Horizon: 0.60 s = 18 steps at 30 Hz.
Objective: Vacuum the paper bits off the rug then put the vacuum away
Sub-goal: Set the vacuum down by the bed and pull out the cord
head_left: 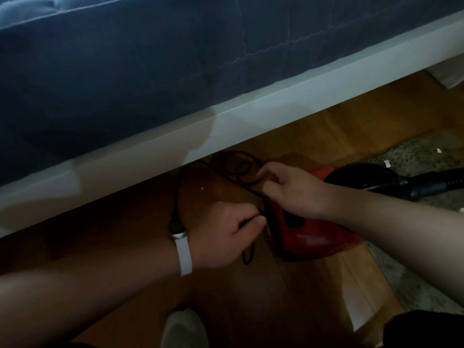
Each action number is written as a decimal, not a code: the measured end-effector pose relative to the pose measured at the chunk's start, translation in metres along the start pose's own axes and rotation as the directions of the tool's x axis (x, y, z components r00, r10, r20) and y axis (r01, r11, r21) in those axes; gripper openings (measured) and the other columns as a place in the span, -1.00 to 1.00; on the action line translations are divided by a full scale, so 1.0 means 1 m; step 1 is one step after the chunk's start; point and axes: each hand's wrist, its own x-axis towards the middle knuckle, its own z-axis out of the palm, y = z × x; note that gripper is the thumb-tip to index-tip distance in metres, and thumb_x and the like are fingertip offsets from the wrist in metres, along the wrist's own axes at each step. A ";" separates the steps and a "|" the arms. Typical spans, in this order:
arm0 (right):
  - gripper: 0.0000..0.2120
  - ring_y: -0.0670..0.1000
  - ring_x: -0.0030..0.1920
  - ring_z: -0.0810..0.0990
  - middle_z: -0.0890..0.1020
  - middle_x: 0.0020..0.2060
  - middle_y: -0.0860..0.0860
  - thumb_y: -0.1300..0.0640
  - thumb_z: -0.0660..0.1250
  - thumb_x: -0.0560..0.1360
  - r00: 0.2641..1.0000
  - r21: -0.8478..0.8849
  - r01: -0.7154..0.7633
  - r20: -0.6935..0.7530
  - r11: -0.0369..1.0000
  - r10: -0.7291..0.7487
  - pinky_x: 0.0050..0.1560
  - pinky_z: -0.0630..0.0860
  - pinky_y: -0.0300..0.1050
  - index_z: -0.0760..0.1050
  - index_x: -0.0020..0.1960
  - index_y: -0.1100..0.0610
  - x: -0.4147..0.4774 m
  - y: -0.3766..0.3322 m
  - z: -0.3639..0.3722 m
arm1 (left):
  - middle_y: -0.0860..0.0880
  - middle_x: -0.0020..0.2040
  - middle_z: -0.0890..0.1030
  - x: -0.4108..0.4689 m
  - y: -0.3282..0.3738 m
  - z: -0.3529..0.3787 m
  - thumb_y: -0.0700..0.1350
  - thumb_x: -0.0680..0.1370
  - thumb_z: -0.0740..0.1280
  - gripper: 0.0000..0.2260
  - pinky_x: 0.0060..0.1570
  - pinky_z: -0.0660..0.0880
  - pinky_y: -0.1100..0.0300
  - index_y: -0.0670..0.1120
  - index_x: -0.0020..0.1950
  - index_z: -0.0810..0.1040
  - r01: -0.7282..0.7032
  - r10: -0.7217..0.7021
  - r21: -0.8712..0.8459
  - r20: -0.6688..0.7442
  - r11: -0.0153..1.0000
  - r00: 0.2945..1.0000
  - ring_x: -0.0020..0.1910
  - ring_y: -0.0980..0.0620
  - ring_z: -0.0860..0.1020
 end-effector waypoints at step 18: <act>-0.82 -0.06 -0.14 0.58 0.60 -0.15 -0.12 -0.09 0.16 0.64 0.994 -0.347 -0.111 -0.026 0.931 0.109 -0.08 0.55 -0.05 0.51 -0.01 -0.10 -0.062 0.041 -0.050 | 0.12 -0.05 0.43 0.052 -0.090 0.029 0.27 0.51 0.20 -0.67 -0.10 0.49 0.07 0.04 0.04 0.48 0.172 -0.168 0.143 -0.039 0.975 0.985 -0.08 0.11 0.47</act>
